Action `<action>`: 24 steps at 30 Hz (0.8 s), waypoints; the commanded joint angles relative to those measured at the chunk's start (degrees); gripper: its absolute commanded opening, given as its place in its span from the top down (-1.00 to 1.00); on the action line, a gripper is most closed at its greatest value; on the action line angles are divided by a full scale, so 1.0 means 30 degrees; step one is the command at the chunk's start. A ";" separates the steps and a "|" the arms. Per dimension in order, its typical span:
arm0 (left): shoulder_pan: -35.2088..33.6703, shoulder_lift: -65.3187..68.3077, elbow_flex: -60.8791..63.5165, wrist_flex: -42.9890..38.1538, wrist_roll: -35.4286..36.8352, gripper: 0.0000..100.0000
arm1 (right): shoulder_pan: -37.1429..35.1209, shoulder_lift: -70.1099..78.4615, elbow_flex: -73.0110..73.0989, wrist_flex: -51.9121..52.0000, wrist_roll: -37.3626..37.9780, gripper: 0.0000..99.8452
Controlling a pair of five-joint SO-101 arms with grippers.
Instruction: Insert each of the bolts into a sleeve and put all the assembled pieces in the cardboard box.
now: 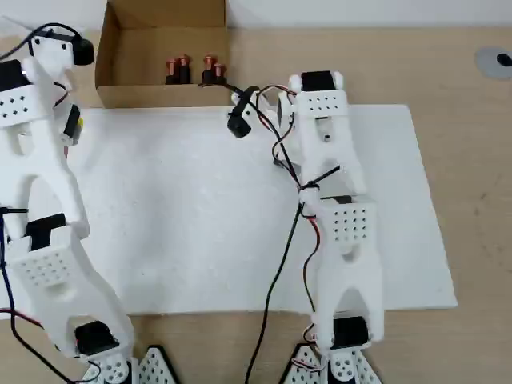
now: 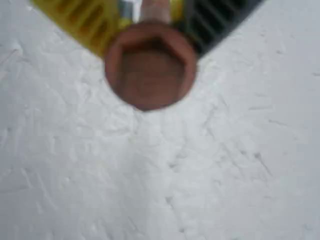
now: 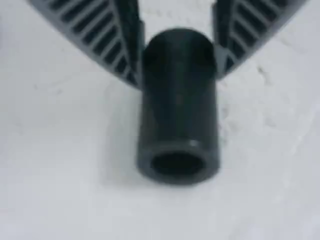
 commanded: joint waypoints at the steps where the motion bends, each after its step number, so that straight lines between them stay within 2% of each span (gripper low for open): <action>1: -0.0059 -0.1421 -0.1055 0.0088 -0.0147 0.97 | -0.0982 -0.1128 0.0044 0.0410 0.0322 0.85; 12: -0.0029 -0.1421 -0.1084 0.0088 -0.0440 0.97 | -0.2095 -0.1304 -0.0103 0.0410 0.0352 0.85; 18: -0.0029 -0.1421 -0.1084 0.0088 -0.0440 0.97 | -0.2505 -0.1275 -0.0103 0.0410 0.0440 0.64; 24: -0.0029 -0.1421 -0.1084 0.0088 -0.0410 0.97 | -0.3502 -0.1275 -0.0132 0.0410 0.0440 0.63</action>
